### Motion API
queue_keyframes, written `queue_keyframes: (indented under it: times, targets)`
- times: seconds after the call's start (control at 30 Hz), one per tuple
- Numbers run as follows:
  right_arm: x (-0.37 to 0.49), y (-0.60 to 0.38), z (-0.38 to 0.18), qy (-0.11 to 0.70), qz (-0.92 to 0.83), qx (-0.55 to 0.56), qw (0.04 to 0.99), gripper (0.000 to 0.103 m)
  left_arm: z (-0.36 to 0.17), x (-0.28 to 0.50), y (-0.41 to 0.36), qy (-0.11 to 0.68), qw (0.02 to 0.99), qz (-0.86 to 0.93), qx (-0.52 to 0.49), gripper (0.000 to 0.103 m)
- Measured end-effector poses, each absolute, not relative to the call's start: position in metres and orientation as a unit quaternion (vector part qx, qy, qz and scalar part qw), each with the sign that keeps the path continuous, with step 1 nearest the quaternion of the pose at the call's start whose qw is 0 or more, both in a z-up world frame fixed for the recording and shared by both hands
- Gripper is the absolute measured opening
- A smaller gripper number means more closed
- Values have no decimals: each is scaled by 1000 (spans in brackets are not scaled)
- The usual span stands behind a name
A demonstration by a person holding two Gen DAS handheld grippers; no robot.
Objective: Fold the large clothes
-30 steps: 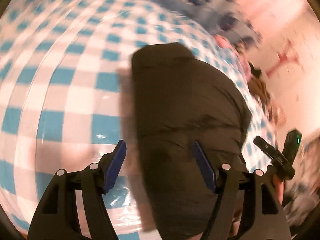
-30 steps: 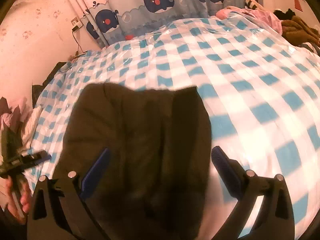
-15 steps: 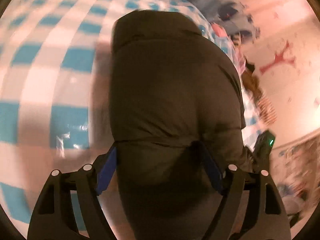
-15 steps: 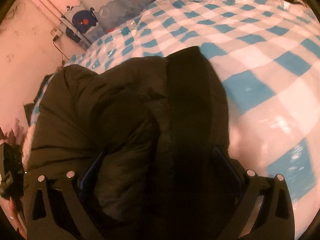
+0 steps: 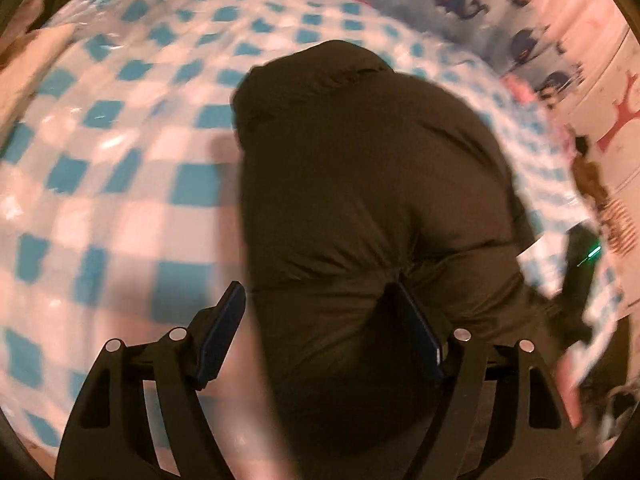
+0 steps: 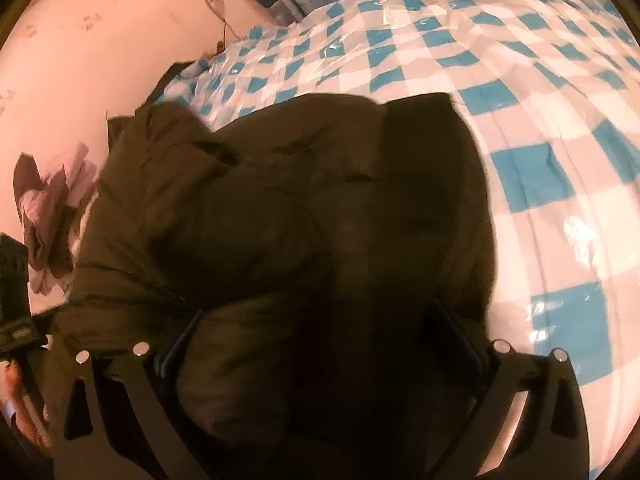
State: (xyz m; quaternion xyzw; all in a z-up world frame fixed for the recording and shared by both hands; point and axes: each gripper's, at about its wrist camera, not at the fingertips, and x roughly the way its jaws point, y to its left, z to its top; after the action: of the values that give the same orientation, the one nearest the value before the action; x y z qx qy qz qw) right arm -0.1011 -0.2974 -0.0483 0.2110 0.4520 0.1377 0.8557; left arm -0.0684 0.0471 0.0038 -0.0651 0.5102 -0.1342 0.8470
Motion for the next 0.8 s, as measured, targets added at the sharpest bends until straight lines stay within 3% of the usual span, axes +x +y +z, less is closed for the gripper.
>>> queue_keyframes:
  times: [0.17, 0.33, 0.43, 0.6, 0.8]
  targets:
    - [-122, -314, 9, 395, 82, 171, 899, 97, 26, -83, 79, 426, 893, -94, -113, 73]
    - [-106, -284, 67, 343, 75, 111, 930, 97, 35, -86, 27, 365, 914, -137, -108, 73]
    - [-69, -273, 44, 373, 72, 125, 916, 97, 22, -77, -1, 378, 906, -158, -110, 73]
    - [-46, -292, -44, 406, 61, 217, 886, 98, 12, -85, -14, 380, 908, -155, -86, 78]
    - [-44, -295, -67, 395, 44, 222, 890, 98, 2, -82, -44, 378, 916, -134, -11, 83]
